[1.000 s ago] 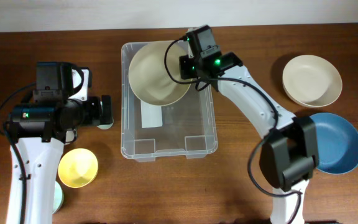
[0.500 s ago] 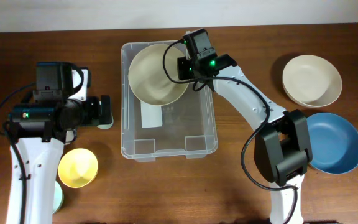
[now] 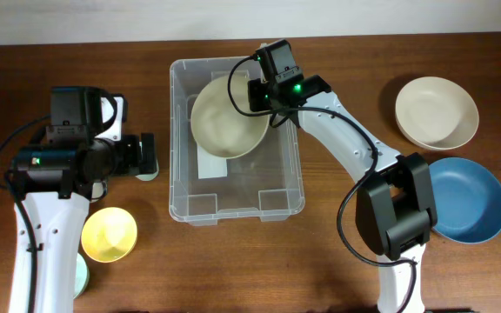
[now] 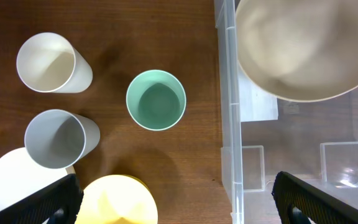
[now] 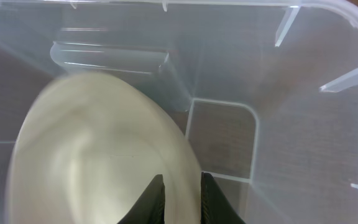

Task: Pack container
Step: 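Lower the cream bowl into the bin and open the right gripper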

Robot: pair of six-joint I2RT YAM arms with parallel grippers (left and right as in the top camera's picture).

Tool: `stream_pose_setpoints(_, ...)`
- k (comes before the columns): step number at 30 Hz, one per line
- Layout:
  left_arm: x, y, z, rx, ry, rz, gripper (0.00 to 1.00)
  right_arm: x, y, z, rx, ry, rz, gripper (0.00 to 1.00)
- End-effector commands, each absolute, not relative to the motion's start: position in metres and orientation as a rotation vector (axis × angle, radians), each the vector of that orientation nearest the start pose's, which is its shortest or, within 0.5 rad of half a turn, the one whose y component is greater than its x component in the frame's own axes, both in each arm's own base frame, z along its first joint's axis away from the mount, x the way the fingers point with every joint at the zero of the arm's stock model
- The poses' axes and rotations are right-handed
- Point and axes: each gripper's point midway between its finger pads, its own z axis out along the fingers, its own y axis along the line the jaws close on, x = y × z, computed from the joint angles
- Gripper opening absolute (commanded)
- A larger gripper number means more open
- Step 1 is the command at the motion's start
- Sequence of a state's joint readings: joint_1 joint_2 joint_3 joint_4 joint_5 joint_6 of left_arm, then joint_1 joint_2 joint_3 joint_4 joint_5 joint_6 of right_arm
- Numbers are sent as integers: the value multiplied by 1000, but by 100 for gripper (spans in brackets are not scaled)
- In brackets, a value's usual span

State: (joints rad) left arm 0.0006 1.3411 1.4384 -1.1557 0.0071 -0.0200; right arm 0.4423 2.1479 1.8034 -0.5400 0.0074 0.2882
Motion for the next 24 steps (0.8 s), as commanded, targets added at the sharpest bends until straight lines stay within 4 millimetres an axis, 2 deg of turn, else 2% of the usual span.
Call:
stream_pose_setpoints(1,322,2,246,-48,2611,-3,100,521,251,129,-184,2444,322,17)
stream_pose_setpoints(5,322,3,246,-48,2610,1,100,521,251,129,-185,2444,322,25)
stream_pose_setpoints(9,322,3,246,-48,2611,1,100,520,252,130,-188,2444,323,27)
stream_pose_setpoints(11,322,3,246,-48,2611,1,100,518,253,137,-206,2431,324,37)
stream_pose_setpoints(13,322,3,246,-48,2611,1,100,516,252,157,-233,2405,321,43)
stream_pose_setpoints(15,322,3,246,-48,2611,1,100,510,250,185,-259,2375,319,52)
stream_pose_setpoints(17,322,3,246,-48,2610,1,100,503,245,218,-320,2337,299,60)
stream_pose_setpoints(19,322,3,246,-48,2611,1,100,494,233,252,-366,2302,245,64)
stream_pose_setpoints(21,322,3,246,-48,2611,1,100,488,204,283,-319,2282,137,69)
stream_pose_setpoints(24,322,3,246,-48,2611,0,100,485,140,313,-175,2274,-59,83)
